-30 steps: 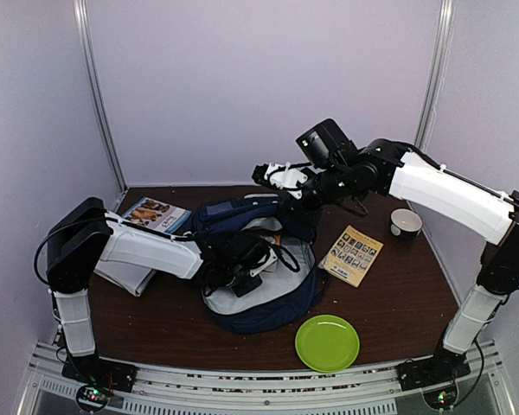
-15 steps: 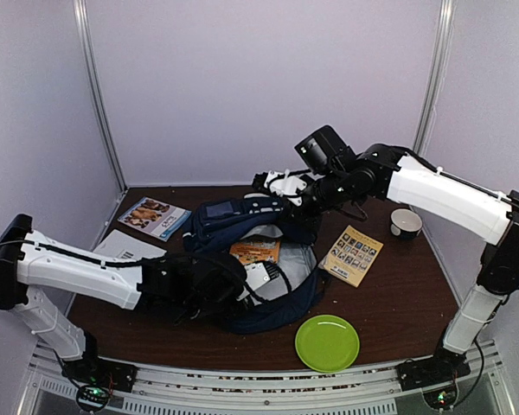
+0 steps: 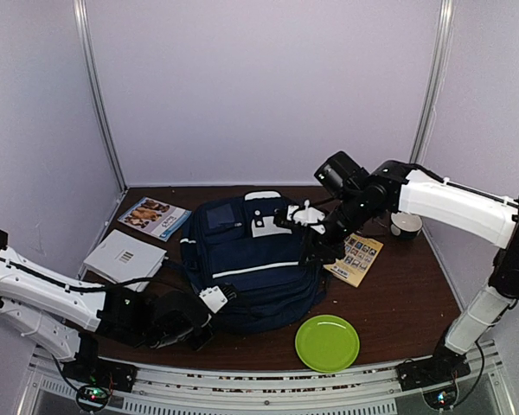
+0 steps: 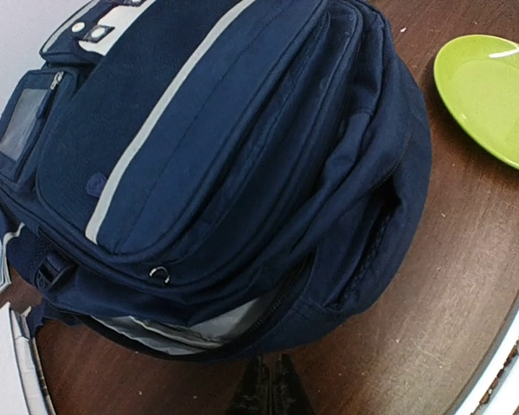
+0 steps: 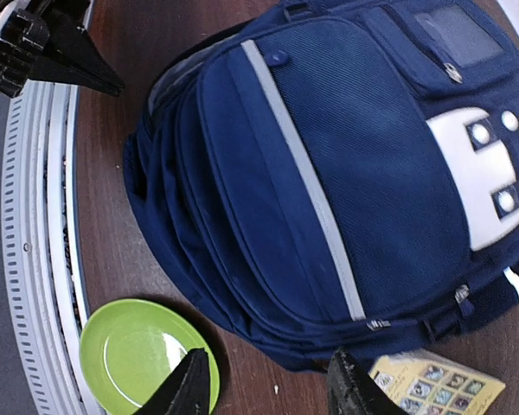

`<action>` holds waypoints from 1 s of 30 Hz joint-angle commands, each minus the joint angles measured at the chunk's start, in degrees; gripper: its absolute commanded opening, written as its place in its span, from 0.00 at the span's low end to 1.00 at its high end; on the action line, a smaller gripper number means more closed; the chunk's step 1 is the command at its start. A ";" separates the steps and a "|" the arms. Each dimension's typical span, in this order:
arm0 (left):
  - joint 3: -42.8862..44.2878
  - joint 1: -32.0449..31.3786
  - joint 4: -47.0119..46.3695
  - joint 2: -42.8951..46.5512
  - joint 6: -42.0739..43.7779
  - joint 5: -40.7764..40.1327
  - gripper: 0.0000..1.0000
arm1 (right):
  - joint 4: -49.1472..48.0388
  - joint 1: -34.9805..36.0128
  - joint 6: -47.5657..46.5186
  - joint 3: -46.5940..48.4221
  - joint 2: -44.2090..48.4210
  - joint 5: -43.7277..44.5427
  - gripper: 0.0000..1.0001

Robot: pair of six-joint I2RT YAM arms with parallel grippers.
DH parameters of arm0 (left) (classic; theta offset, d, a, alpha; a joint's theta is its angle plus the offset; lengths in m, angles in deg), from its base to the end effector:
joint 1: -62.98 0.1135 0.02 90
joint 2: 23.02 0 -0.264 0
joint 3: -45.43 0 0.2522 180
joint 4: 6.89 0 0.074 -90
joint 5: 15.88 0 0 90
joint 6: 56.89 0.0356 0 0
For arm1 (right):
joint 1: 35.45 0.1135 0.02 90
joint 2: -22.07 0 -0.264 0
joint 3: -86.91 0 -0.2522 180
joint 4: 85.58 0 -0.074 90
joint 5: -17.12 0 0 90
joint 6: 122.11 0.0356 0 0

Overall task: Pack the student bag
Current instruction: Place the largest pocket of the student bag, then move the book to the center of the board.

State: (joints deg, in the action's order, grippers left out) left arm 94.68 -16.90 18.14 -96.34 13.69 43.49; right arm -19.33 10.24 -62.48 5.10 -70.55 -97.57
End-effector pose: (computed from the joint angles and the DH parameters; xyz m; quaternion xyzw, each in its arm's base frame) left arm 0.0606 -0.2360 0.1844 0.3753 0.8273 -0.0966 0.4068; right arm 0.2235 0.2502 0.3090 -0.6249 0.7111 0.2379 0.2175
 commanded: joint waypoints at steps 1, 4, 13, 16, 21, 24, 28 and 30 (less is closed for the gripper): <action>-1.80 -0.10 -0.84 0.89 -5.25 2.58 0.07 | -0.95 -7.22 2.13 -4.51 4.94 3.71 0.47; -2.20 -0.18 -1.57 1.31 -5.53 2.57 0.07 | -2.53 -12.83 3.60 -7.67 2.83 11.19 0.50; 1.99 0.26 -0.85 10.24 -1.09 -2.63 0.62 | -7.31 -17.22 1.56 -10.14 -7.96 22.28 0.62; 8.67 1.63 3.47 7.24 -0.80 -3.74 0.69 | -8.24 -16.63 1.79 -8.52 -11.15 22.60 0.61; 14.16 1.82 2.21 2.23 0.35 -5.17 0.70 | -8.42 -15.19 2.41 -3.17 -15.83 21.86 0.60; 14.84 1.92 -0.25 0.73 -0.23 -5.36 0.70 | -7.12 -13.58 2.54 0.34 -19.58 22.98 0.61; 14.82 1.92 -1.78 -0.07 -1.39 -5.43 0.70 | -6.66 -13.00 3.64 3.76 -23.06 25.32 0.61; 14.51 1.92 -2.28 0.13 -2.02 -5.31 0.70 | -6.99 -12.99 3.91 4.31 -23.77 26.08 0.60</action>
State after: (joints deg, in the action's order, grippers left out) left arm 108.60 -15.33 19.80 -96.45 12.79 39.34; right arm -26.63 -2.94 -59.93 7.52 -92.69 -74.62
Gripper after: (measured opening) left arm 0.695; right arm 0.605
